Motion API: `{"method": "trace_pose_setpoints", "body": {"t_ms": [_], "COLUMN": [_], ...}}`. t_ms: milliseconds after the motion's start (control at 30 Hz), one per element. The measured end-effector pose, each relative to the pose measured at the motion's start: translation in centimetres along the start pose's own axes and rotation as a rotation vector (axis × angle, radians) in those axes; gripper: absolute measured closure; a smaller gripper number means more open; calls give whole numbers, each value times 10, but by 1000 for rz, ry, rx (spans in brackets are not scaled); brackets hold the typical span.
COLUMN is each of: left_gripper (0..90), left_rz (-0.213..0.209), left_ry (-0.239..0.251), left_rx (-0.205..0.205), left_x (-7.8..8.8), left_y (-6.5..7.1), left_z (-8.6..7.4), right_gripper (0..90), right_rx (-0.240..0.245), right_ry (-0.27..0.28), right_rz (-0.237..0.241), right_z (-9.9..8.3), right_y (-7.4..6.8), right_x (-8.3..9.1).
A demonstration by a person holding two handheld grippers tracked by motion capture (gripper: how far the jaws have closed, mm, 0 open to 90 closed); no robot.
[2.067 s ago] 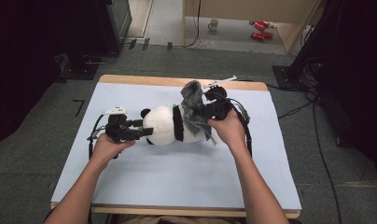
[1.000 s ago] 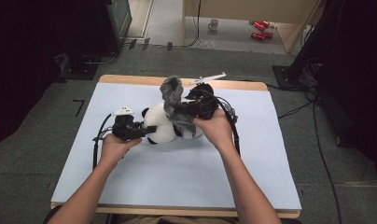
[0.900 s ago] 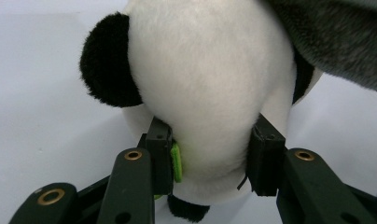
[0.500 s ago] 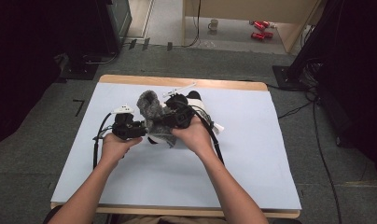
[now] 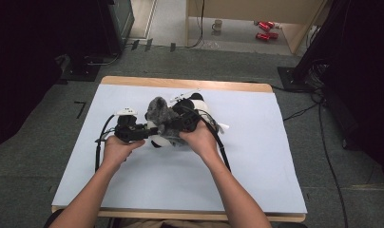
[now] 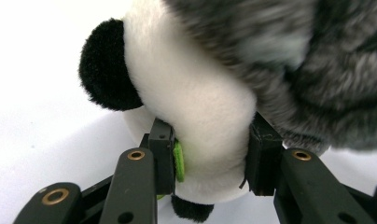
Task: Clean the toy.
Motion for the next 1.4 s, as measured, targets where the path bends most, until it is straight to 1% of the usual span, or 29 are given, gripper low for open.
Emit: {"method": "trace_pose_setpoints", "body": {"t_ms": [33, 167, 267, 400, 600, 733, 800, 933, 1133, 1233, 1300, 1400], "left_gripper": [623, 625, 625, 625, 624, 624, 624, 624, 623, 623, 623, 622], "left_rz": [3, 4, 3, 2, -4, -7, -9, -12, -15, -15, -15, -17], "left_ry": [-2, -8, -11, -21, -23, -23, -24, -28, -30, -33, -36, -37], "left_rx": [-5, -2, -8, -17, -11, -12, -11, -10, -7, -2, -5, -5], "left_x": [0, 0, 0, 0, 0, 0, 0, 0, 0, 1, 1, 1], "left_y": [-1, -1, -1, -1, -2, -2, -2, -3, -4, -5, -5, -5], "left_z": [0, -1, 0, 0, 0, 0, 0, 0, 0, 0, -1, -1], "right_gripper": [803, 803, 803, 803, 803, 803, 803, 803, 803, 803, 803, 803], "right_rx": [-2, -27, -51, -64, -104, -118, -119, -137, -158, -177, -180, -194], "right_ry": [4, 11, 19, 33, 52, 57, 61, 67, 71, 75, 71, 76], "right_rz": [-7, -41, -49, -63, -85, -88, -98, -116, -156, -177, -199, -212], "right_z": [0, -2, -4, -5, -8, -10, -10, -12, -18, -21, -23, -26], "right_y": [3, 17, 28, 39, 55, 61, 65, 73, 89, 96, 101, 107], "right_x": [3, 14, 22, 31, 45, 50, 53, 60, 74, 80, 84, 90]}}
Point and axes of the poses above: each handheld gripper's, and its own axes: x roughly backward along the jaws, z roughly out of its top, y roughly to its right, the point moved 7 cm from there along -x, roughly forward along the jaws
